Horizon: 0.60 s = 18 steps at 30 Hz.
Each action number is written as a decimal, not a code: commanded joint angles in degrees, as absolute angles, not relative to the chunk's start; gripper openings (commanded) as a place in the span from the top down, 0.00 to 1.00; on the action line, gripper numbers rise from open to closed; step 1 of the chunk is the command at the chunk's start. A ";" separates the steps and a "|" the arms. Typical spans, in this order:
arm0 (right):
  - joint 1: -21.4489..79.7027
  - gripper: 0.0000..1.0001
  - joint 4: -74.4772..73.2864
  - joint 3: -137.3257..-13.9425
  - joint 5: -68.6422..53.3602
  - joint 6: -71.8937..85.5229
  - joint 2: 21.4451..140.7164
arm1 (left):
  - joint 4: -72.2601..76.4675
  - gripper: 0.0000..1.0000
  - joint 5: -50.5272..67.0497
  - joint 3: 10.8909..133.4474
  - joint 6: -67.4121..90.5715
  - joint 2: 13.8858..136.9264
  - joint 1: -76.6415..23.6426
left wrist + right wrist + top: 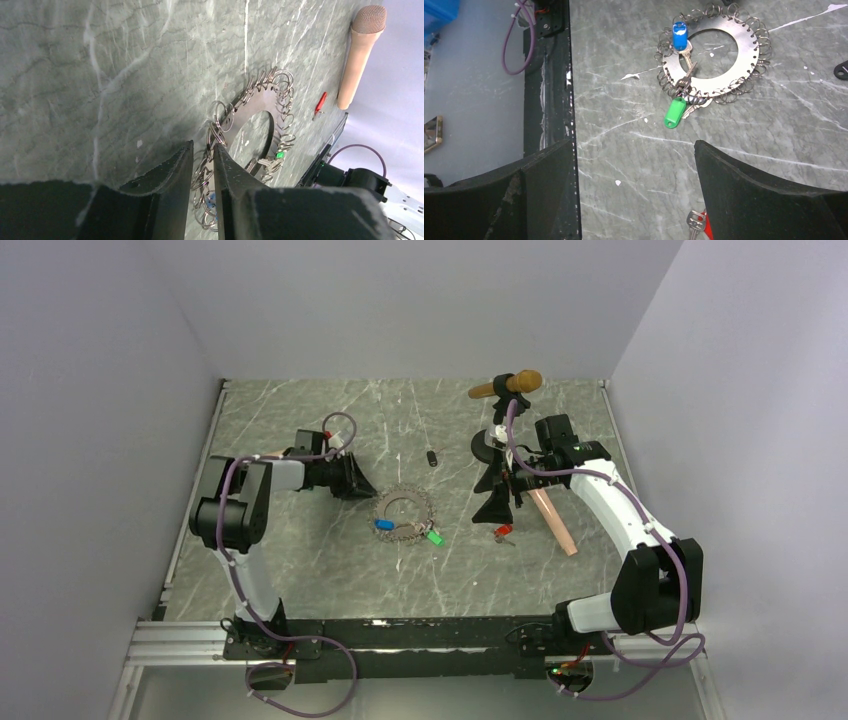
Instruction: Put the keys on the keyring
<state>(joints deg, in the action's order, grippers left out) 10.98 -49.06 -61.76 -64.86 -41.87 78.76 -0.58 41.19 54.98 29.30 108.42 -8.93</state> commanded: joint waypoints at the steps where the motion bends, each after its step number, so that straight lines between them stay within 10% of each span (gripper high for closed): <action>1: 11.23 0.03 -49.22 -63.90 -66.01 -43.51 78.79 | -2.06 0.72 43.02 57.33 27.67 109.78 -8.66; 18: 11.24 0.02 -49.31 -63.93 -65.91 -43.51 78.70 | -3.60 0.77 45.09 59.05 27.50 111.53 -8.85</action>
<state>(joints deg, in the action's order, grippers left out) 10.98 -49.25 -61.78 -64.82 -41.95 78.76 -2.94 43.72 57.06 28.53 110.65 -8.82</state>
